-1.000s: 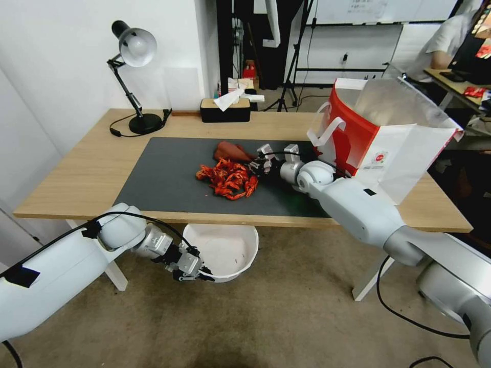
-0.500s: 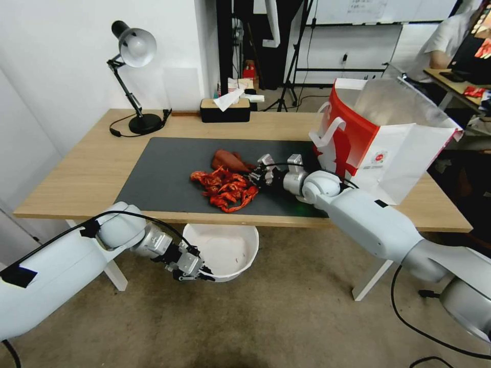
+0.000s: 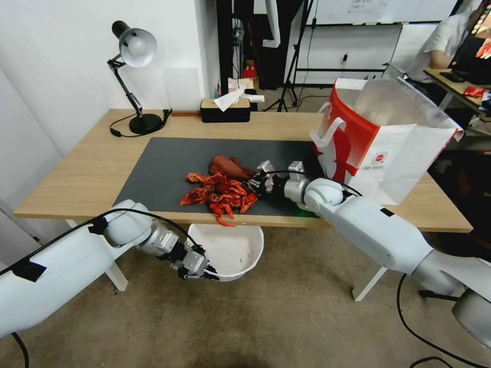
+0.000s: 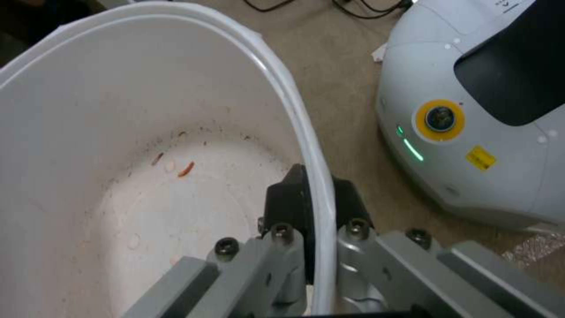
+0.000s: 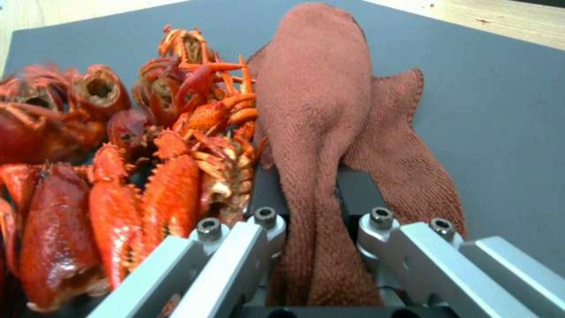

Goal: Sweep shrimp from table into container with towel, then put container into takeout bag.

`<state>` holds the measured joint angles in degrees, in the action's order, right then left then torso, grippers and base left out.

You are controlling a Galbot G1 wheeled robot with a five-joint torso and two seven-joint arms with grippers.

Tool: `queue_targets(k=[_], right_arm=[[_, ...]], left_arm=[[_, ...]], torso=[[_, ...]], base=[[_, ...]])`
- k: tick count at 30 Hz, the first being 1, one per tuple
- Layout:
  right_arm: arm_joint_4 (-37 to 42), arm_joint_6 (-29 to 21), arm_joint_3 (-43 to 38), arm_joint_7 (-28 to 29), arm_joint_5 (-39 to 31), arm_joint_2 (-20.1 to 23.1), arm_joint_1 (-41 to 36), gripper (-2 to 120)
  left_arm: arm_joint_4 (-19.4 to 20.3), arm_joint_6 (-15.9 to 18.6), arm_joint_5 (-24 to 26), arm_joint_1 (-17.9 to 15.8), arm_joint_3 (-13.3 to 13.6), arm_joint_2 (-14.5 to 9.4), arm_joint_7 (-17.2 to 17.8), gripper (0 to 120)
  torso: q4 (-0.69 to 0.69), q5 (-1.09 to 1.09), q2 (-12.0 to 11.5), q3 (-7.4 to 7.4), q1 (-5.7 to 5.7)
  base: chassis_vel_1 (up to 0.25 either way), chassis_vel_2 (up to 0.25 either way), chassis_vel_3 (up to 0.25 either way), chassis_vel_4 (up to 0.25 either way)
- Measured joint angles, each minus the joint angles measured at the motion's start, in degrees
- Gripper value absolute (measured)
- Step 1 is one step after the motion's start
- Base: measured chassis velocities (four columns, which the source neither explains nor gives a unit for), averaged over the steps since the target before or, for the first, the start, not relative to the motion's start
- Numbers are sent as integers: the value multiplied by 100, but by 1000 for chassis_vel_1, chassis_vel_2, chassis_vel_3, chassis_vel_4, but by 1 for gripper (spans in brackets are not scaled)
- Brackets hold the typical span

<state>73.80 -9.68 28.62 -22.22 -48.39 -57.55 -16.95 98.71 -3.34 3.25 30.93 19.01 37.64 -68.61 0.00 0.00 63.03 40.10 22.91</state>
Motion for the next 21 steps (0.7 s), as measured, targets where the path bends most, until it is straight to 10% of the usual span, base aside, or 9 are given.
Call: queue_targets(k=[21], right_arm=[[680,-116,-228,68,136,470,-450,8]], left_arm=[[105,88,220,-288,184,-116,-1,0]], torso=[[0,0,0,1,0]], base=[[0,0,0,0]])
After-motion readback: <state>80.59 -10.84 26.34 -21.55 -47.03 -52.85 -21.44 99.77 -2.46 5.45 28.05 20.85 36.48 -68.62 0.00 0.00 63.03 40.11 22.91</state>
